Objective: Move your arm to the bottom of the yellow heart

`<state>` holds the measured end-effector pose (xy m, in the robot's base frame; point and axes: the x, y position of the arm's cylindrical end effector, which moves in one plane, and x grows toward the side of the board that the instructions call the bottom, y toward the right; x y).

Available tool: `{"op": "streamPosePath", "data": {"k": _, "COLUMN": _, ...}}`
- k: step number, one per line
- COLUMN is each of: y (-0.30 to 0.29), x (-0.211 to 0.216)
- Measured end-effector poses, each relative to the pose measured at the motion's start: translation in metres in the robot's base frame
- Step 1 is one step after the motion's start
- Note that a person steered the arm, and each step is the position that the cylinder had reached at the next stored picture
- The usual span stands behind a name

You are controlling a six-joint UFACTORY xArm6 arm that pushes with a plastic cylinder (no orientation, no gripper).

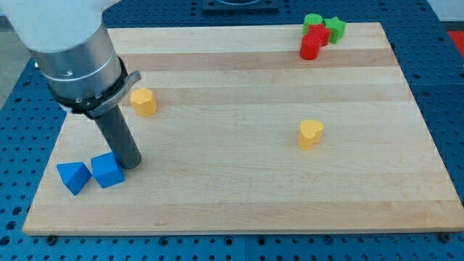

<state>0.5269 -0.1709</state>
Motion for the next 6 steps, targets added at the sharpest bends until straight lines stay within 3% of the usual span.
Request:
{"op": "streamPosePath", "data": {"k": 2, "y": 0.003, "x": 0.021}}
{"op": "streamPosePath", "data": {"k": 6, "y": 0.256, "x": 0.011}}
